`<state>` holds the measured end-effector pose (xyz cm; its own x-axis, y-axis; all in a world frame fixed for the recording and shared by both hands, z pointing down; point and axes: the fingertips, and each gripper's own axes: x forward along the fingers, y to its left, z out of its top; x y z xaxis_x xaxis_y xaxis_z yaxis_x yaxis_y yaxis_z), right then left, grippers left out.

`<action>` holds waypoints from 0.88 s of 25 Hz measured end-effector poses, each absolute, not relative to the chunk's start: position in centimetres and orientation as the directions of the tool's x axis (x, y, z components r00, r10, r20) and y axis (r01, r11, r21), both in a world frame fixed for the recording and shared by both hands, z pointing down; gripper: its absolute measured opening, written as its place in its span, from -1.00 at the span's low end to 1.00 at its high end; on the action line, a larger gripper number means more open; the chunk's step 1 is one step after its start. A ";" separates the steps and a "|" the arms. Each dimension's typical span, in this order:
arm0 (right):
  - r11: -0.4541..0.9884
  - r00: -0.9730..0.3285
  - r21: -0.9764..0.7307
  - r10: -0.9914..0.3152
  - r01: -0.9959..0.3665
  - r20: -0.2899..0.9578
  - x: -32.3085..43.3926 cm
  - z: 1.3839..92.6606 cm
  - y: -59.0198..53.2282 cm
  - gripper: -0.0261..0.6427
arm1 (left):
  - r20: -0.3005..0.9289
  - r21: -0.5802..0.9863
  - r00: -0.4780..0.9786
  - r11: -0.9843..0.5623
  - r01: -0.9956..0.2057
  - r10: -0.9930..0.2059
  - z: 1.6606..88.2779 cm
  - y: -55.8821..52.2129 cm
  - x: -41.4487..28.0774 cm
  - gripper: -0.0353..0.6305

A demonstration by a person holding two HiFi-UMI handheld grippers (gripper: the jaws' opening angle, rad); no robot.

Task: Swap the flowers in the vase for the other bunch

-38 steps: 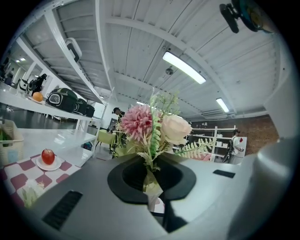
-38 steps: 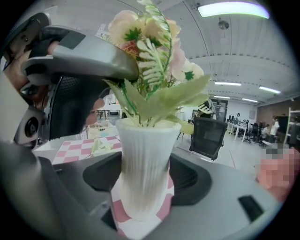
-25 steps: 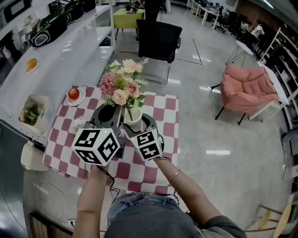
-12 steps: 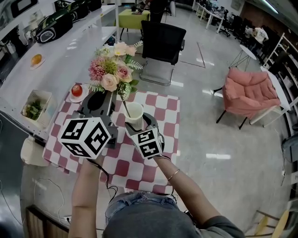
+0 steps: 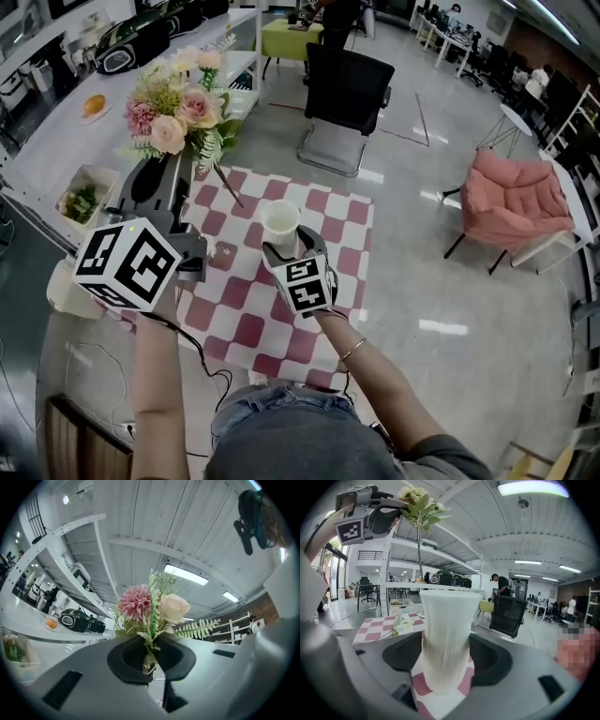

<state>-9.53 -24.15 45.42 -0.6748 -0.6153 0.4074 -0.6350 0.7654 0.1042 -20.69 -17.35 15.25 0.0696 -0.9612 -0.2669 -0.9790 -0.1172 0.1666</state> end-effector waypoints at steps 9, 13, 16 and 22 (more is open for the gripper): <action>0.762 -0.676 0.101 -0.620 -0.640 0.399 -9.3 45.5 -24.2 0.04 | -0.241 0.170 -0.078 0.037 -0.985 -0.967 16.6 -13.1 -25.7 -0.79; 0.767 -0.678 0.117 -0.619 -0.631 0.396 -9.7 45.7 -24.2 0.04 | -0.172 0.165 -0.161 0.133 -0.977 -0.972 19.6 -11.1 -28.8 -0.79; 0.763 -0.675 0.128 -0.626 -0.634 0.391 -9.7 45.6 -24.3 0.04 | -0.124 0.171 -0.214 0.191 -0.967 -0.969 21.8 -9.7 -30.9 -0.79; 0.761 -0.670 0.132 -0.629 -0.636 0.395 -10.0 45.8 -24.3 0.04 | -0.025 0.171 -0.301 0.292 -0.941 -0.953 26.1 -7.0 -35.0 -0.79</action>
<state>-9.97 -24.30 45.81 -0.6698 -0.6287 0.3951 -0.6357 0.7605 0.1323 -34.98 -6.99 26.08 -0.3007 -0.9534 -0.0248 -0.9410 0.2924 0.1705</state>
